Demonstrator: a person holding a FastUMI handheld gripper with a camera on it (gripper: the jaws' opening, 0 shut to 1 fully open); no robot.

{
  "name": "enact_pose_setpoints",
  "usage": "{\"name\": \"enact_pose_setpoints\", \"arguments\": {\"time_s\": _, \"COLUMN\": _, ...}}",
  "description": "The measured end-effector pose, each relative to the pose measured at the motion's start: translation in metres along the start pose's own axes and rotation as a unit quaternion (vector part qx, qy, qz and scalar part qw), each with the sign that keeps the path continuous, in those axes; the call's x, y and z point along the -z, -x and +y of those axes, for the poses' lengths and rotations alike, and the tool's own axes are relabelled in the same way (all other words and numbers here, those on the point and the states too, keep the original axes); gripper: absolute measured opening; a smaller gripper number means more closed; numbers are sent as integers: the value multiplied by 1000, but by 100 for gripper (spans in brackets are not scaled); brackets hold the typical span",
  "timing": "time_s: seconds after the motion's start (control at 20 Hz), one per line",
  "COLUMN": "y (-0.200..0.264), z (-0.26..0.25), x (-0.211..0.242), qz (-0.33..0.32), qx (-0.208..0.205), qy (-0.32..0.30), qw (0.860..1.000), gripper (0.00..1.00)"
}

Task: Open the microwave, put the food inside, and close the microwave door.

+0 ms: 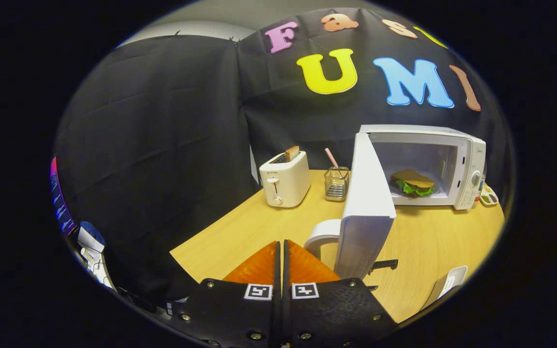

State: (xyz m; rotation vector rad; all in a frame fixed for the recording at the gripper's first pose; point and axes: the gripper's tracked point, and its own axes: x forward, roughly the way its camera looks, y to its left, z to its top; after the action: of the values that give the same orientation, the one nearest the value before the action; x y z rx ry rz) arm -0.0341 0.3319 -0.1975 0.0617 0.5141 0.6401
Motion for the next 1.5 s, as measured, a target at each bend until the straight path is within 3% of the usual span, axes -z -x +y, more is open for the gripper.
{"name": "enact_pose_setpoints", "arguments": {"time_s": 0.5, "y": 16, "z": -24, "x": -2, "qz": 14, "qx": -22, "qy": 3, "qw": 1000, "gripper": 1}}
{"name": "enact_pose_setpoints", "arguments": {"time_s": 1.5, "y": 37, "z": -164, "x": -32, "qz": 2, "qx": 41, "qy": -11, "qw": 999, "gripper": 1}}
